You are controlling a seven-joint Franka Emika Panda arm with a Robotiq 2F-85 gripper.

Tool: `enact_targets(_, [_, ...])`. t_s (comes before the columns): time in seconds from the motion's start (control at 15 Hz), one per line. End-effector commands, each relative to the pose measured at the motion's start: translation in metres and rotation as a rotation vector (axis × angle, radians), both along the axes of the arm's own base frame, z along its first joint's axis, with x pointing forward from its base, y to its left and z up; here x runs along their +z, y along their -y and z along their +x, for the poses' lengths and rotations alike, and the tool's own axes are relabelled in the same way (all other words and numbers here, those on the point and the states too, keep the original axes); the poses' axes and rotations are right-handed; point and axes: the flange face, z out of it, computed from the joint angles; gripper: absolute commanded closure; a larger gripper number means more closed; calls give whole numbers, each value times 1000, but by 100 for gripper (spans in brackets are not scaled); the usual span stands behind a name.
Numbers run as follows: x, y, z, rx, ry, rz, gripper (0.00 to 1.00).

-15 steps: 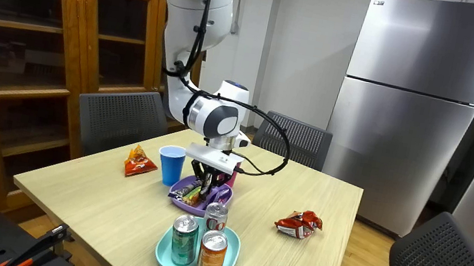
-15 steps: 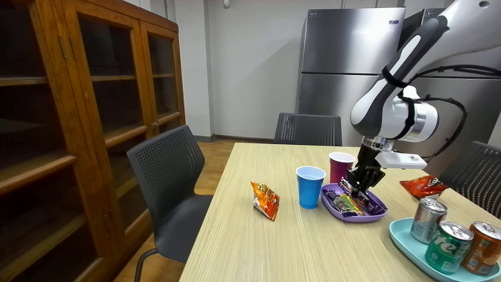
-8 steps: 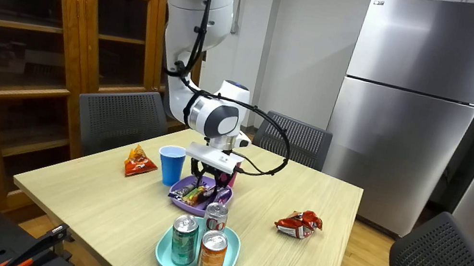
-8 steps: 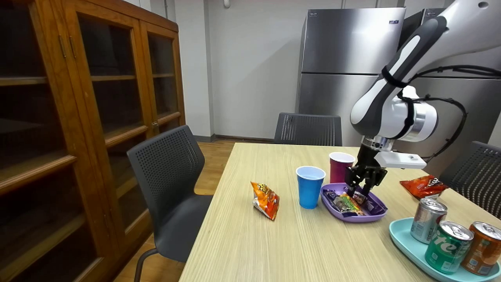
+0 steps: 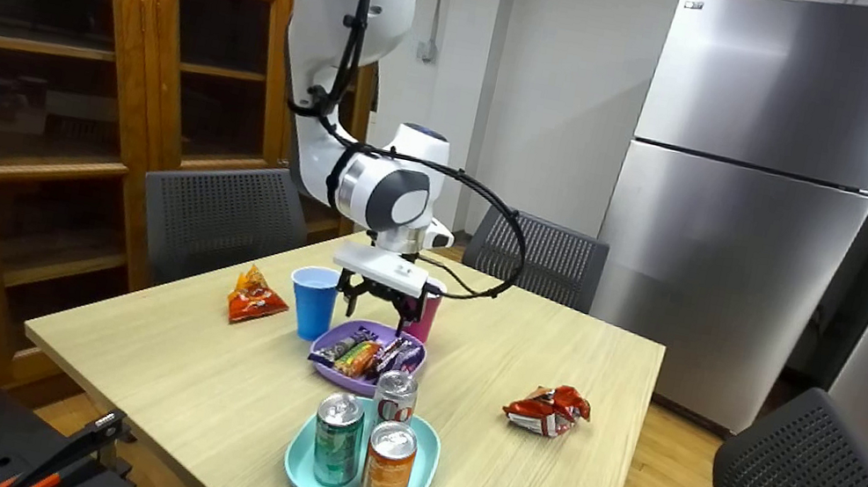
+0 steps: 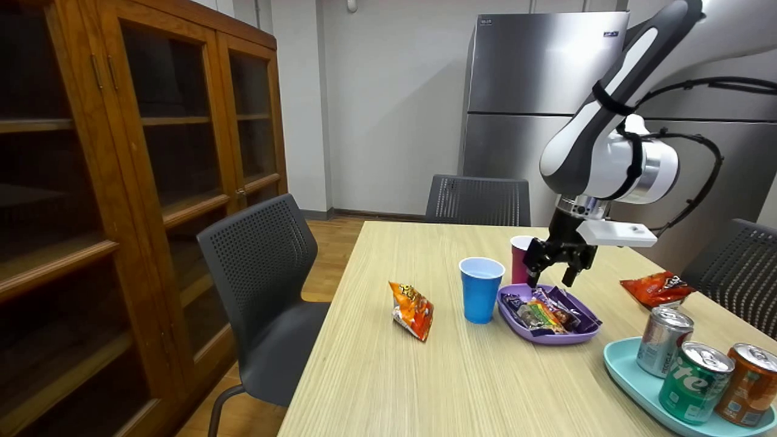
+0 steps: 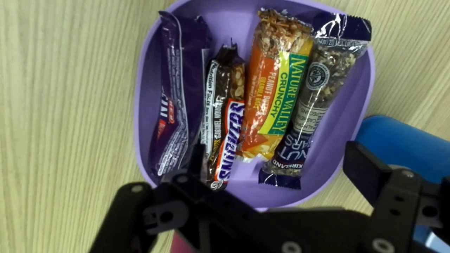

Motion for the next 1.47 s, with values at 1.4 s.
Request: enact_targets(1.4, [78,-13,-197,25,47,-110,0])
